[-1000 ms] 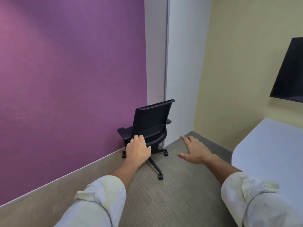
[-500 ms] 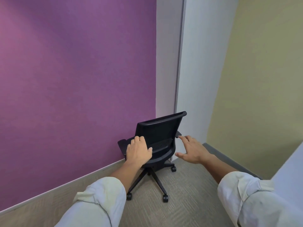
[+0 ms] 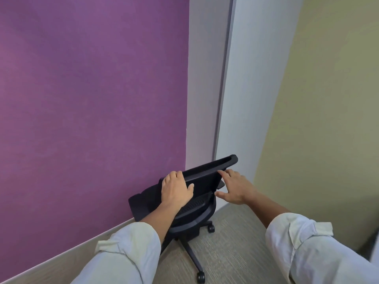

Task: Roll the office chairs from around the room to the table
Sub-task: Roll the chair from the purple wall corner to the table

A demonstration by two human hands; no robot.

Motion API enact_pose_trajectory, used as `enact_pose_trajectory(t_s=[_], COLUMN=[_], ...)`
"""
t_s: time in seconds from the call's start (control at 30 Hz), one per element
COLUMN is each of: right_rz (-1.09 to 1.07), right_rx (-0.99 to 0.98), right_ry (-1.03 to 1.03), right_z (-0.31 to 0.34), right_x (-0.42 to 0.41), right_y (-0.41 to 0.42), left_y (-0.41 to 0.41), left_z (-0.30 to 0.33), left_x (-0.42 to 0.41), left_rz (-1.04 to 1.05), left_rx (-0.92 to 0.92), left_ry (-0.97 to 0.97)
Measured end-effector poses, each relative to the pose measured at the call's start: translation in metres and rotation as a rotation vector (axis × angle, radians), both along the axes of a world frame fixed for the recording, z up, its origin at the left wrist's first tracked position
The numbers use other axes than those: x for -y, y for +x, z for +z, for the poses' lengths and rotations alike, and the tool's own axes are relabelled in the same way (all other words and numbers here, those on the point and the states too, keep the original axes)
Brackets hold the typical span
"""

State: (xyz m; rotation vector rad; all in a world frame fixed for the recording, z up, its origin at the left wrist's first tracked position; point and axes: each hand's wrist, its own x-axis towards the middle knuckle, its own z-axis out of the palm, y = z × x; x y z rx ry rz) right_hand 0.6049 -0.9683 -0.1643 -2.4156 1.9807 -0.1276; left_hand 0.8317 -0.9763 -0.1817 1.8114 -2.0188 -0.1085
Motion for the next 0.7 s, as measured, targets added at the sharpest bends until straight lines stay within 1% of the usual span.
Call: enact_pose_trajectory(t_s=[0.1,0.2,0.23,0.3,0.4,0.53,0.7], right_rz=[-0.001,-0.037,-0.053,-0.078,-0.107,-0.107,-0.113], right_rx=[-0.058,-0.068,-0.077,-0.149,-0.25,-0.336,-0.343], right_ry=[0.026,0.085,0.103,0.144,0.153,0.075,0.104], right_z=[-0.007,-0.017,-0.021,-0.033,-0.05,-0.048,-0.047], right_x=[0.052,0.099,0.112,0.131,0.148,0.166,0.172], right_y=[0.009,0.013,0.014,0.014,0.01,0.006,0.011], left_y=[-0.004,-0.009,-0.01,-0.011,-0.014,-0.023,-0.022], left_z=[-0.005,-0.014,-0.018,-0.028,-0.04,-0.042,-0.046], left_x=[0.044,0.078,0.088,0.108,0.129,0.136,0.128], left_rz=[-0.032,-0.105,-0.135,-0.183,-0.176,-0.112,-0.113], left_rx=[-0.047,-0.096,-0.079,0.013,0.152,0.173,0.221], left_ry=[0.036,0.166,0.212,0.274,0.252,0.205,0.225])
